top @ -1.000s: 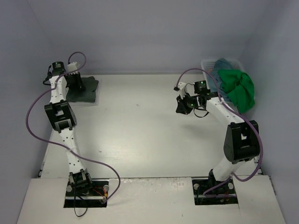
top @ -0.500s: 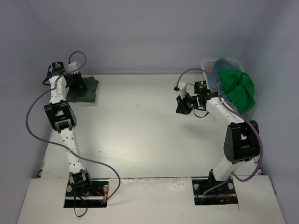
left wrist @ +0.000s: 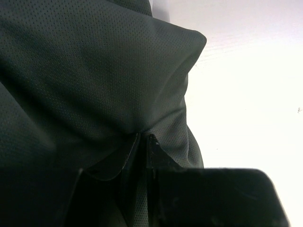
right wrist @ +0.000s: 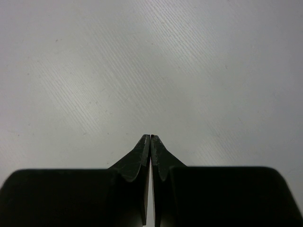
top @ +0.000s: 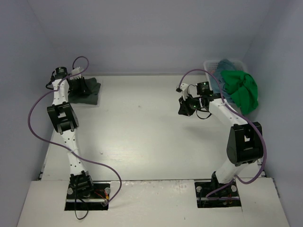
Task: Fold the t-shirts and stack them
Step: Grab the tshirt from the pile
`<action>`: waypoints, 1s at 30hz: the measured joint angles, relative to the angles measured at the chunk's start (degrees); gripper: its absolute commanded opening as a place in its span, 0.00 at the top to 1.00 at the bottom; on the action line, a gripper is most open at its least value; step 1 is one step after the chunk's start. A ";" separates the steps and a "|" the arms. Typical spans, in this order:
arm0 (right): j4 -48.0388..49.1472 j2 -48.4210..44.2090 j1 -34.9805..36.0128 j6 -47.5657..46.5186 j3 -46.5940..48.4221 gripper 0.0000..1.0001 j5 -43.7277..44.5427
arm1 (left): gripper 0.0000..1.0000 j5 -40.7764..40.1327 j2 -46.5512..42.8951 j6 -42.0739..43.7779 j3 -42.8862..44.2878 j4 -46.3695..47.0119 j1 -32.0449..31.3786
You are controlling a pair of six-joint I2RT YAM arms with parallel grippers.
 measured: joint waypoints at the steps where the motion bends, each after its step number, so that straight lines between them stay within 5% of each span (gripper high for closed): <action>1: 0.00 0.00 0.00 0.00 0.00 1.00 0.00 | 0.94 0.13 0.00 0.00 -0.02 0.00 0.00; 23: -0.02 0.00 0.00 -0.02 0.00 1.00 0.00 | 0.93 0.46 -6.43 -7.85 0.22 5.60 1.38; 30: -0.02 0.00 0.00 -0.02 0.00 1.00 -0.02 | 0.93 -6.58 -8.26 -6.16 -1.46 7.91 1.53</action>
